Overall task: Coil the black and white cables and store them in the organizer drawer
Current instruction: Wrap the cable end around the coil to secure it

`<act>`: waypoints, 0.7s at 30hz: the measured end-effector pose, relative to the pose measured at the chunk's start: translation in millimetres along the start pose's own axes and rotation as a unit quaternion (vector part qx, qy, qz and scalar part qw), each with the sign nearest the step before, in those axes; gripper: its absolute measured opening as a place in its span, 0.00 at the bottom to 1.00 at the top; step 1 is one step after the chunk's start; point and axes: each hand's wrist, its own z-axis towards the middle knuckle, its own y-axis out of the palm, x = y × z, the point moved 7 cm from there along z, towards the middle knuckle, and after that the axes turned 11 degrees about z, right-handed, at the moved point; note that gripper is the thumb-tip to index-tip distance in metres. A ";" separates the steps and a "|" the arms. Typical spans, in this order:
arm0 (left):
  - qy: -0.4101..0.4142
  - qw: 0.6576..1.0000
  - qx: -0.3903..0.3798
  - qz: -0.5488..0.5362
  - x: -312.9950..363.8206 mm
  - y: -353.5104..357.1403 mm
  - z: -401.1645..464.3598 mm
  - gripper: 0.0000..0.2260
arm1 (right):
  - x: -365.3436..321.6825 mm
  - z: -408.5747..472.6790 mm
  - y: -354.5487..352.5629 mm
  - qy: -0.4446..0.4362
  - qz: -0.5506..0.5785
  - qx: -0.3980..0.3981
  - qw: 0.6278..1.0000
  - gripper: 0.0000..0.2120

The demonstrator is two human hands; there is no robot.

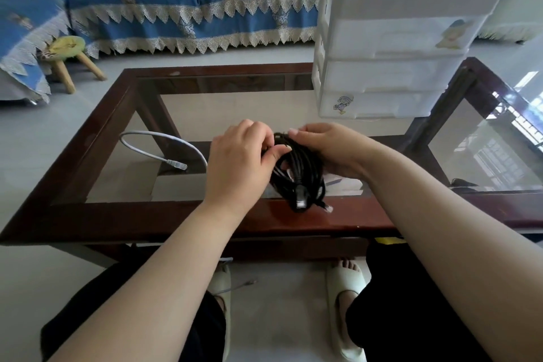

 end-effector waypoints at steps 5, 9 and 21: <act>-0.042 0.997 -0.058 -0.011 -0.4 8.4 3.1 0.15 | -25.2 -3.8 -1.7 -0.136 -0.136 0.132 0.972 0.12; -0.112 0.978 -0.127 -0.121 -2.5 19.6 1.3 0.16 | -31.4 -7.4 2.2 -0.172 -0.219 0.152 0.948 0.12; 0.123 0.988 -0.067 0.057 9.5 6.8 9.0 0.07 | -12.4 -2.3 -4.0 -0.086 -0.205 0.109 0.969 0.15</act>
